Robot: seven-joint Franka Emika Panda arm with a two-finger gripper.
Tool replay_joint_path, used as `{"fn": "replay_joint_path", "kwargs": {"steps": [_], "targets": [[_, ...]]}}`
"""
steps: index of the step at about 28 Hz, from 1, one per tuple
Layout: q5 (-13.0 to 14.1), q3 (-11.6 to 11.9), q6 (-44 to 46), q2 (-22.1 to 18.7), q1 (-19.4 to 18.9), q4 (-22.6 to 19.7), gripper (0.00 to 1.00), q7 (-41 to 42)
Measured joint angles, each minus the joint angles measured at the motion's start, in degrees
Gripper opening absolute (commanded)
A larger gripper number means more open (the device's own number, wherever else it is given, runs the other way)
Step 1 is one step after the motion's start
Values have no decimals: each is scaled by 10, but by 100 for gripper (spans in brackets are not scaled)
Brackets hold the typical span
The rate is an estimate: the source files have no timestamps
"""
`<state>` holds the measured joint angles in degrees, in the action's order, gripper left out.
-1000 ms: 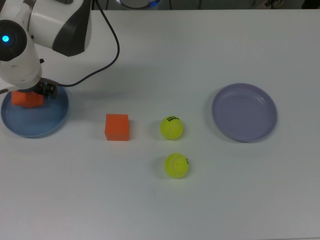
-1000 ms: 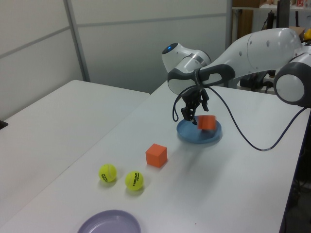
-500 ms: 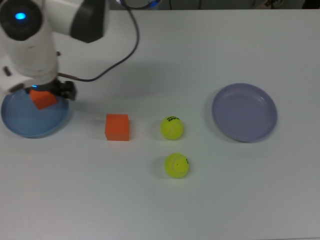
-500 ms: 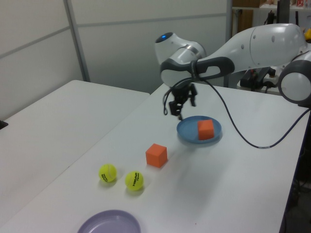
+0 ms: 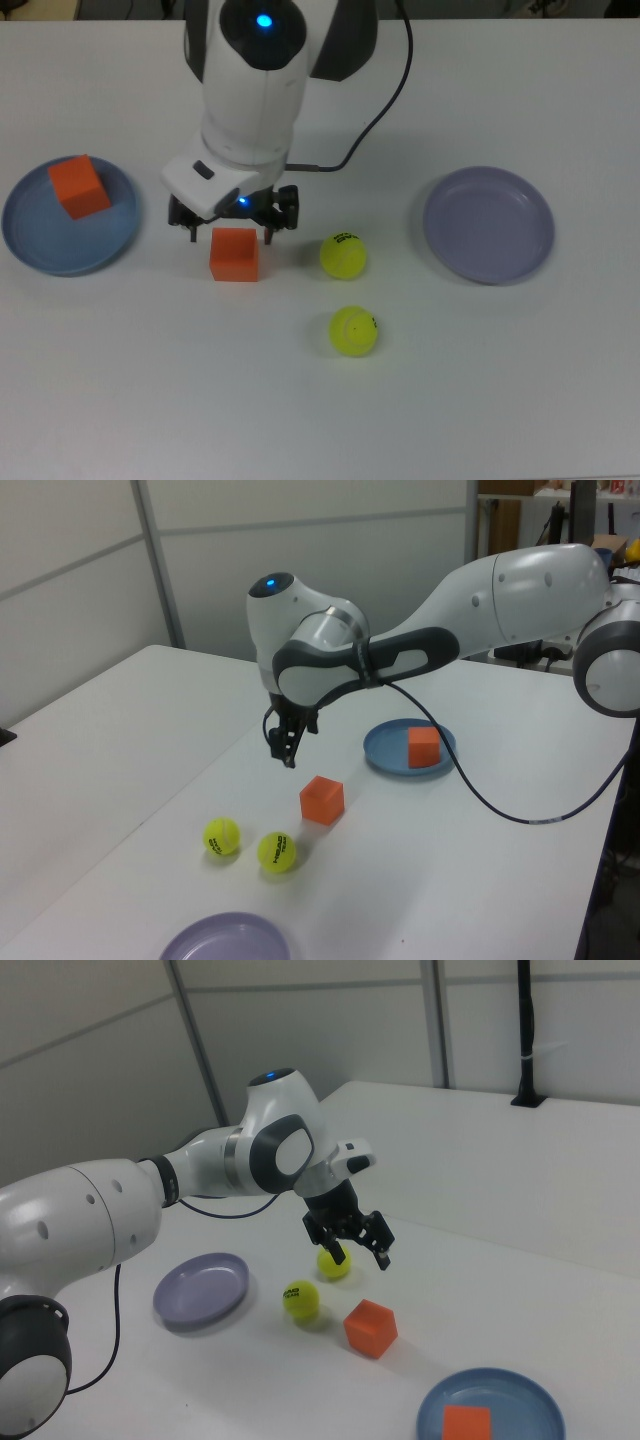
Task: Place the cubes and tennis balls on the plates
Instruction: 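Move the gripper to the second orange cube and lower onto it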
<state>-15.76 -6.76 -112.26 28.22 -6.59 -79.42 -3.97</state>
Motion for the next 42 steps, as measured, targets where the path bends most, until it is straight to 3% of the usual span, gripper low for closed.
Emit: {"fn": "replay_joint_path", "kwargs": {"steps": [8,21,30,32,35,37,42], "targets": [[-20,0,-17,25,-5,-7,100,0],[-30,0,-17,43,-13,-44,100,0],[-64,2,-17,59,-14,-58,100,-12],[-67,3,-17,62,-13,-59,84,-12],[-78,3,-17,67,-13,-60,25,-13],[-82,3,-17,67,-14,-60,0,-13],[-84,3,-17,65,-17,-59,0,-13]]}}
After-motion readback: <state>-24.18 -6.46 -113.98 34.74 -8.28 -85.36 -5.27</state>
